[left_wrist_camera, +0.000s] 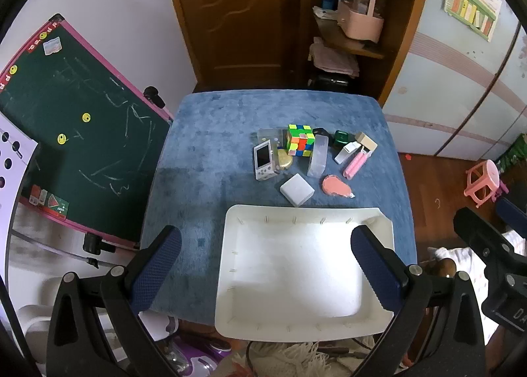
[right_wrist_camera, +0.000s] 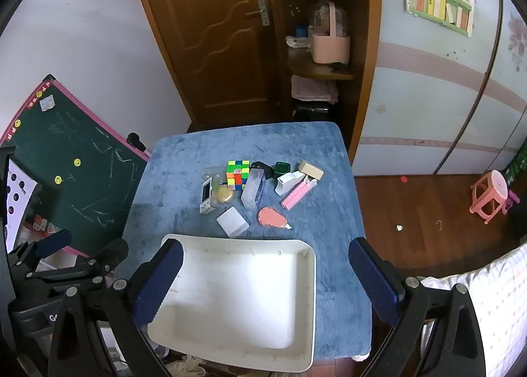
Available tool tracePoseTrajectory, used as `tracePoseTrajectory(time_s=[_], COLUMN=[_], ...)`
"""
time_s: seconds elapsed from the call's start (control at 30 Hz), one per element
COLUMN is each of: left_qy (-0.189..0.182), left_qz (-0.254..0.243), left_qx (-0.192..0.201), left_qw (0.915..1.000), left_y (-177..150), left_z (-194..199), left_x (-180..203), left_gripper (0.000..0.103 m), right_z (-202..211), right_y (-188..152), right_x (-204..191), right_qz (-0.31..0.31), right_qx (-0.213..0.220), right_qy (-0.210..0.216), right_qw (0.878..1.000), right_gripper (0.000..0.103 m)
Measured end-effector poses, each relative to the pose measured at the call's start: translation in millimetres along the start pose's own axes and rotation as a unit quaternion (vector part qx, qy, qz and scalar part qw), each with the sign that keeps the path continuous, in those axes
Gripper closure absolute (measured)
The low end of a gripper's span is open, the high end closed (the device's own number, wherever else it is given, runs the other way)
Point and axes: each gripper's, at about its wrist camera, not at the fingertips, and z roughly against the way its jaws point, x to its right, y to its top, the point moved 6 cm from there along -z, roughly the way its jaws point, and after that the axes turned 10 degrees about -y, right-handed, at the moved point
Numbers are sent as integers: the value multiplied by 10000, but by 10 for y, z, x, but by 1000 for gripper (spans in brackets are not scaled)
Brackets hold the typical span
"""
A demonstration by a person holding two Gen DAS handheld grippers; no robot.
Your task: Organize rigid objects
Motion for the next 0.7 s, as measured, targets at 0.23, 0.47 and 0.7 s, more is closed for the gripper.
tracePoseTrajectory(time_s=[0.23,0.47,0.7], left_qy=[137,232,31], left_qz=[127,237,589], left_qx=[42,-45,-314], left_qw=[9998,9994,9978], left_y=[94,183,398], left_z=[-72,-193,-520], left_x=[19,78,111], left_gripper=[1,1,1], right_z=[-93,-249,-663], right_y=[48,135,258], right_x=[99,263,415], right_qz=[34,-24,-231], right_qx=[-9,-103,-553], right_qy=[88,243,658], right_qw=[10000,9996,9960], right_gripper=[2,2,2])
